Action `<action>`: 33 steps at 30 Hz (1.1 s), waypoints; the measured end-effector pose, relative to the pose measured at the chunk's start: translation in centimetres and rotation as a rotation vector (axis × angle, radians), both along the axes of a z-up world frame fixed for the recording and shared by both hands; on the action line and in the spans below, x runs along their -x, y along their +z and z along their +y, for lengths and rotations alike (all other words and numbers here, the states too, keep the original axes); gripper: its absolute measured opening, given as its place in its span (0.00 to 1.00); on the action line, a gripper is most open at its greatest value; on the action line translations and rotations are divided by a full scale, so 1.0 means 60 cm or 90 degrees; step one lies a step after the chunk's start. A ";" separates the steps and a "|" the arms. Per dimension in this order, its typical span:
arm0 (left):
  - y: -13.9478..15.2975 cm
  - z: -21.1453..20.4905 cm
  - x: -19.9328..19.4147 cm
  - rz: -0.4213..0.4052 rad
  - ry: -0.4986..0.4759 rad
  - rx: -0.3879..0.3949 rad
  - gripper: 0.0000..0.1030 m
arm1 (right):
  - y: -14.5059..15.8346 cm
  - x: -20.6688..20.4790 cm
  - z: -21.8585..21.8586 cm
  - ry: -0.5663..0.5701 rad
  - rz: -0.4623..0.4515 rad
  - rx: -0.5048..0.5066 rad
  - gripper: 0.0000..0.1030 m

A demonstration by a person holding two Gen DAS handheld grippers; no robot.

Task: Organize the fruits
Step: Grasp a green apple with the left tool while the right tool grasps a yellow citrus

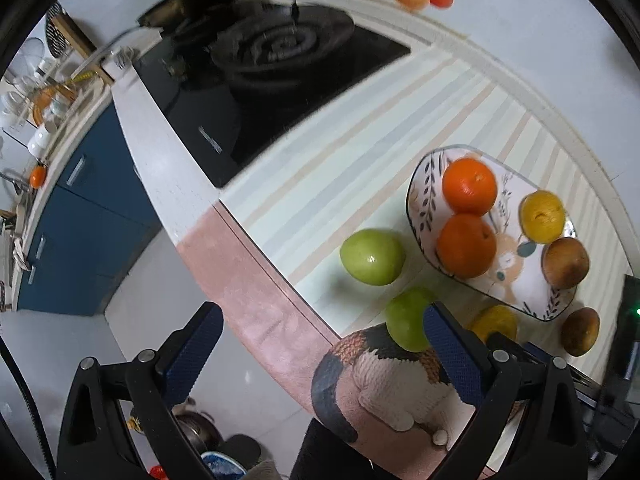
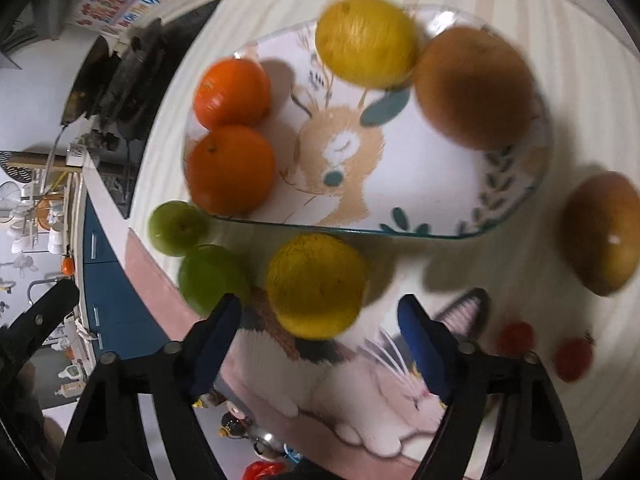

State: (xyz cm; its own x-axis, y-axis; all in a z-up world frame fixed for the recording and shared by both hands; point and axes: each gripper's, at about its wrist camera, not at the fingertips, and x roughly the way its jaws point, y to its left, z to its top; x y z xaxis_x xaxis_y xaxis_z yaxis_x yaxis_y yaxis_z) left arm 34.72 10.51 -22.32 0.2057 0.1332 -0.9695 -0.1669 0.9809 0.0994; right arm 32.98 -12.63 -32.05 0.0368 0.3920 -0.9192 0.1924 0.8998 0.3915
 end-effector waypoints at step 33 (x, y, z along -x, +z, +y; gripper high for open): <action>-0.107 -0.123 -0.011 0.074 -0.132 0.117 0.55 | 0.051 0.066 -0.033 0.032 -0.036 0.036 0.58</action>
State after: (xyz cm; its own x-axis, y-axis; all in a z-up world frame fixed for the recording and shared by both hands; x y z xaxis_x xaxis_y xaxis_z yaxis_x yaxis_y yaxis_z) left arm 35.35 3.13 -28.71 0.0961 -0.0799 -0.9922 0.0415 0.9962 -0.0762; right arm 29.01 -14.63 -28.99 0.0714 0.3416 -0.9371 0.1261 0.9289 0.3482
